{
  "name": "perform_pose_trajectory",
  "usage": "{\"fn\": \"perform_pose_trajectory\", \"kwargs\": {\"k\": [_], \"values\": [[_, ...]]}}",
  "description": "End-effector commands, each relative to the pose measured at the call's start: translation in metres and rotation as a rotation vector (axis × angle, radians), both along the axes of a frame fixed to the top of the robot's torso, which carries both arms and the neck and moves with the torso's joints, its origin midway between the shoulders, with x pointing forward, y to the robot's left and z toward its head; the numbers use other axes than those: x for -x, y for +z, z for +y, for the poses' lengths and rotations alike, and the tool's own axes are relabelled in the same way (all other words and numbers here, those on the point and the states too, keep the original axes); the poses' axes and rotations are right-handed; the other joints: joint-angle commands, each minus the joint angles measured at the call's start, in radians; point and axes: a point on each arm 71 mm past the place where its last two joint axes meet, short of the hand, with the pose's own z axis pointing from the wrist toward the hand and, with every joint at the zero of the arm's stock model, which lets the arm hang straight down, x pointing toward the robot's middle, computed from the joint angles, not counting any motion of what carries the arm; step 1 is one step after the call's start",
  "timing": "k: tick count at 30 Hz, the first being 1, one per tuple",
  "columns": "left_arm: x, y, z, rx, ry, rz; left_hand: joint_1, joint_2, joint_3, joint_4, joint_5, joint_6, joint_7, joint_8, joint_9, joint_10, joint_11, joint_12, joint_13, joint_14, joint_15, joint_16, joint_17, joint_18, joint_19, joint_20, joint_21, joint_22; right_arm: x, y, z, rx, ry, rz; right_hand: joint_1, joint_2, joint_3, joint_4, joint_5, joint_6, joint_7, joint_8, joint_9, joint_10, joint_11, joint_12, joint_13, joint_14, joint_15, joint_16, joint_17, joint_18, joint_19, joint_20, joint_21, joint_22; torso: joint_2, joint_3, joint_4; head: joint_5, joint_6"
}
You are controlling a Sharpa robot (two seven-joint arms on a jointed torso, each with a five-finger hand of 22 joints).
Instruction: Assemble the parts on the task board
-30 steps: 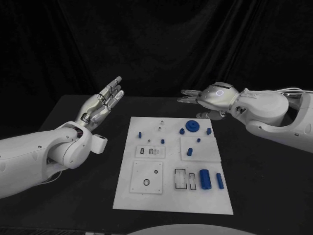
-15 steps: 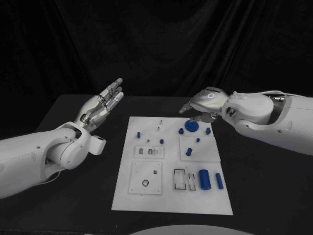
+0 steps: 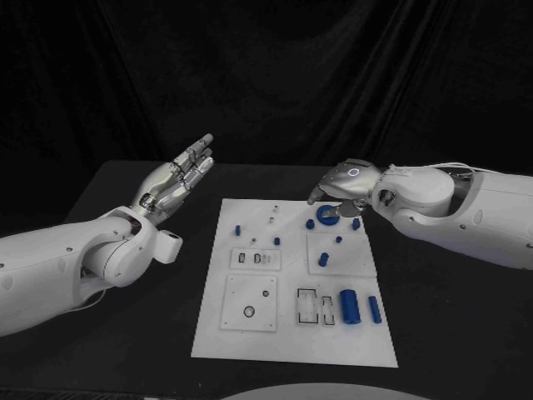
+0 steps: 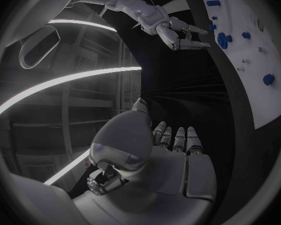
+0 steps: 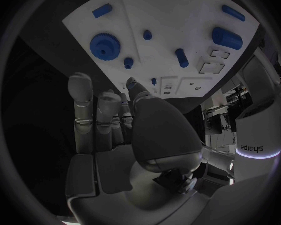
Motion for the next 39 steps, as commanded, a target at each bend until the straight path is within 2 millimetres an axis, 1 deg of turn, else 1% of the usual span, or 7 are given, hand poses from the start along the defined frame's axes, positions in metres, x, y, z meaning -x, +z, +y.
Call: {"fn": "perform_pose_trajectory", "kwargs": {"k": [1, 3, 14, 22, 26, 35, 39], "values": [[0.001, 0.007, -0.001, 0.048, -0.03, -0.078, 0.011, 0.0, 0.007, 0.001, 0.003, 0.002, 0.007, 0.002, 0.0, 0.0, 0.008, -0.007, -0.001, 0.0, -0.071, -0.004, -0.001, 0.014, 0.0, 0.006, -0.003, -0.001, 0.0, -0.005, 0.003, -0.015, 0.019, 0.007, 0.011, -0.002, 0.008, 0.003, -0.003, 0.001, 0.01, -0.004, -0.001, 0.014, -0.001, 0.005, -0.002, 0.012, -0.002, 0.038, 0.039, -0.02, -0.002, -0.002, 0.05, 0.058, -0.001, -0.0004, -0.0002, 0.005, -0.002], [0.0, 0.007, 0.0, 0.047, -0.029, -0.077, 0.011, 0.0, 0.007, 0.001, 0.005, 0.002, 0.007, 0.002, 0.0, 0.0, 0.008, -0.007, -0.001, 0.0, -0.071, -0.004, -0.001, 0.015, 0.0, 0.007, -0.003, -0.001, 0.0, -0.007, 0.004, -0.016, 0.021, 0.009, 0.014, -0.004, 0.011, 0.006, -0.002, 0.006, 0.019, -0.003, -0.002, 0.018, -0.002, 0.004, -0.004, 0.013, -0.004, 0.051, 0.049, -0.022, -0.005, -0.003, 0.071, 0.084, -0.001, -0.0004, -0.0012, 0.004, -0.002], [-0.001, 0.006, -0.001, 0.046, -0.035, -0.072, 0.013, 0.003, 0.007, 0.001, 0.01, -0.013, 0.009, 0.0, -0.002, 0.0, 0.011, -0.007, -0.001, 0.0, -0.067, -0.004, -0.001, 0.018, 0.0, 0.014, -0.003, -0.001, -0.004, -0.018, 0.009, -0.022, 0.03, 0.013, 0.027, -0.013, 0.021, 0.011, 0.006, -0.001, 0.012, -0.004, -0.009, 0.034, 0.003, 0.005, -0.006, 0.031, -0.002, 0.129, 0.135, -0.035, 0.003, -0.002, 0.159, 0.189, -0.001, -0.001, 0.0, 0.007, -0.009], [-0.001, 0.006, -0.002, 0.048, -0.042, -0.068, 0.014, 0.004, 0.007, 0.001, 0.014, -0.01, 0.011, 0.001, -0.001, 0.0, 0.011, -0.007, -0.001, 0.0, -0.065, -0.004, -0.001, 0.019, 0.0, 0.017, -0.003, -0.001, -0.007, -0.026, 0.013, -0.026, 0.041, 0.019, 0.016, -0.012, 0.025, 0.03, 0.014, 0.008, 0.026, -0.002, -0.01, 0.052, 0.007, 0.006, -0.007, 0.031, 0.0, 0.152, 0.157, -0.038, -0.001, 0.0, 0.19, 0.229, 0.0, -0.0012, 0.0002, 0.007, -0.015], [-0.001, 0.006, 0.0, 0.047, -0.039, -0.067, 0.022, 0.005, 0.009, 0.0, 0.038, -0.016, 0.013, 0.0, -0.001, 0.0, 0.014, -0.007, -0.001, 0.0, -0.06, -0.004, -0.001, 0.021, 0.0, 0.022, -0.003, -0.001, -0.009, -0.03, 0.015, -0.032, 0.043, 0.027, 0.038, -0.015, 0.074, 0.026, 0.137, 0.026, 0.032, -0.003, -0.013, 0.058, 0.018, 0.001, -0.012, 0.028, 0.006, 0.166, 0.169, -0.039, -0.012, 0.005, 0.208, 0.26, 0.0, -0.0006, -0.0007, 0.009, -0.016], [-0.001, 0.006, 0.002, 0.045, -0.039, -0.061, 0.026, 0.005, 0.01, 0.001, 0.052, -0.015, 0.014, 0.001, -0.001, 0.0, 0.015, -0.007, -0.001, 0.0, -0.058, -0.004, -0.001, 0.021, 0.0, 0.025, -0.003, -0.001, -0.013, -0.034, 0.019, -0.033, 0.044, 0.03, 0.038, -0.026, 0.099, 0.029, 0.128, 0.037, 0.033, -0.002, -0.014, 0.069, 0.02, 0.003, -0.012, 0.028, 0.009, 0.175, 0.178, -0.04, -0.016, 0.008, 0.217, 0.276, -0.001, -0.0013, -0.0001, 0.009, -0.023], [-0.001, 0.005, 0.002, 0.047, -0.044, -0.059, 0.027, 0.005, 0.01, 0.001, 0.053, -0.012, 0.017, 0.002, 0.0, 0.0, 0.018, -0.007, -0.001, 0.0, -0.055, -0.004, -0.001, 0.022, 0.0, 0.028, -0.003, -0.001, -0.015, -0.038, 0.02, -0.029, 0.039, 0.035, 0.021, -0.039, 0.117, 0.044, 0.081, 0.067, 0.038, 0.004, -0.01, 0.08, 0.019, 0.003, -0.012, 0.027, 0.009, 0.18, 0.182, -0.039, -0.021, 0.009, 0.222, 0.29, -0.001, -0.0024, -0.0017, 0.012, -0.024]]}}
